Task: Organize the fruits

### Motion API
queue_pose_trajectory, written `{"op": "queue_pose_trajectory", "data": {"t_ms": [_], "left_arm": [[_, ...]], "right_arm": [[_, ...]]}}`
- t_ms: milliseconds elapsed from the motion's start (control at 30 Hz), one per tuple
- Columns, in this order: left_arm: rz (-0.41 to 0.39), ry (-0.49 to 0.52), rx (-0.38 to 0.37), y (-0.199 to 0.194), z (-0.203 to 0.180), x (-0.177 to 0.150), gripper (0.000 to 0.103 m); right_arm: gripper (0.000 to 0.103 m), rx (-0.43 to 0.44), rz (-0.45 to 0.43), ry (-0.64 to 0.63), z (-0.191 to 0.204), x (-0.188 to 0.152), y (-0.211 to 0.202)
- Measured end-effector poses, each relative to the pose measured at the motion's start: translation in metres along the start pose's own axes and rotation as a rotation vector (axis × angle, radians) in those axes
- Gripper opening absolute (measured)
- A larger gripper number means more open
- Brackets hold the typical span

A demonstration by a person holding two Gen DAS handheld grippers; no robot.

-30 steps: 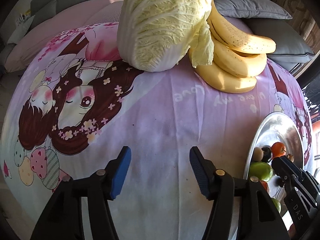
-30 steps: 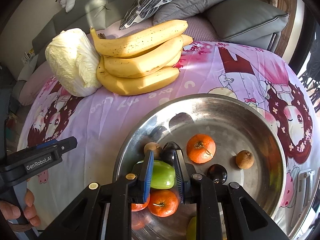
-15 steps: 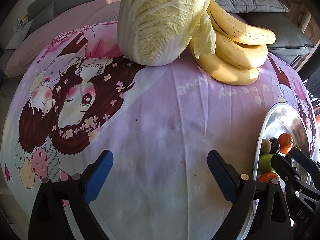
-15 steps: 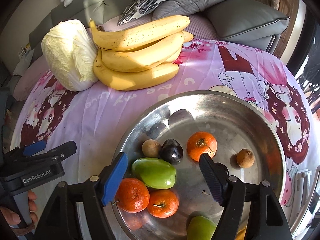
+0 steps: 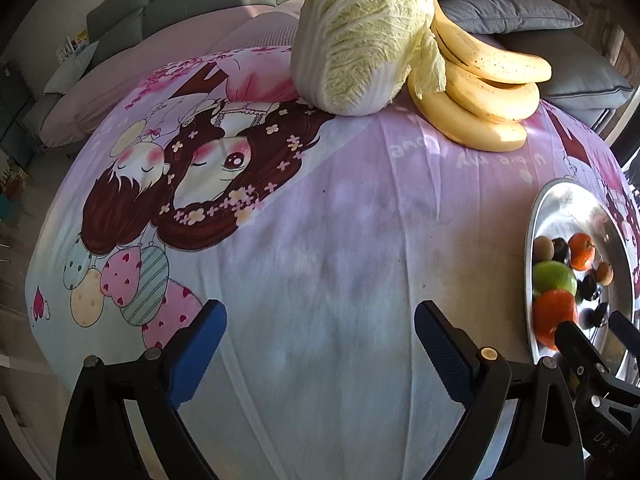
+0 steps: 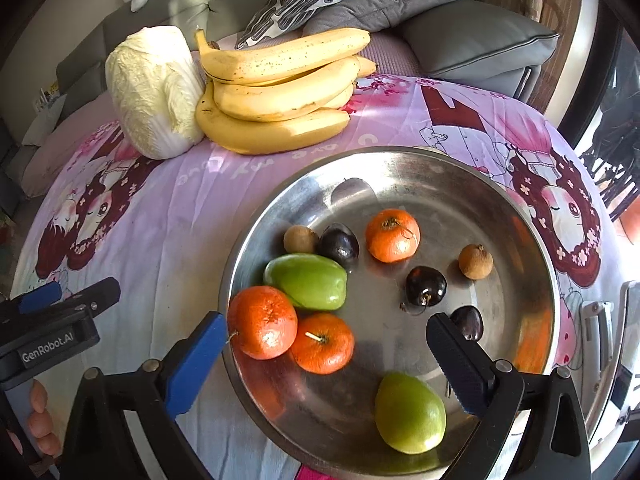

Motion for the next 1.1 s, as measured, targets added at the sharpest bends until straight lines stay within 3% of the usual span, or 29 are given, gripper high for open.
{"op": "queue_pose_trajectory", "data": {"t_ms": [233,1100], "left_arm": [[0.028,0.025,-0.014,-0.008,0.002,-0.025,0.095],[0.014,0.049,-0.031,-0.027,0.001,-0.034,0.095]], "right_arm": [[0.102,-0.031,0.001,0.007,-0.005,-0.022,-0.014],[0.102,-0.044,-0.024,0.011,-0.01,-0.03,-0.032]]}}
Point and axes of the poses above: each gripper's, at about its wrist camera, not at the fingertips, and y roughly the way its jaws point, z to its left, x to its top, the point moved 8 cm from there along y, roughly the way its jaws point, and after that the axes turned 5 degrees about -z, right-handed, at the moved point
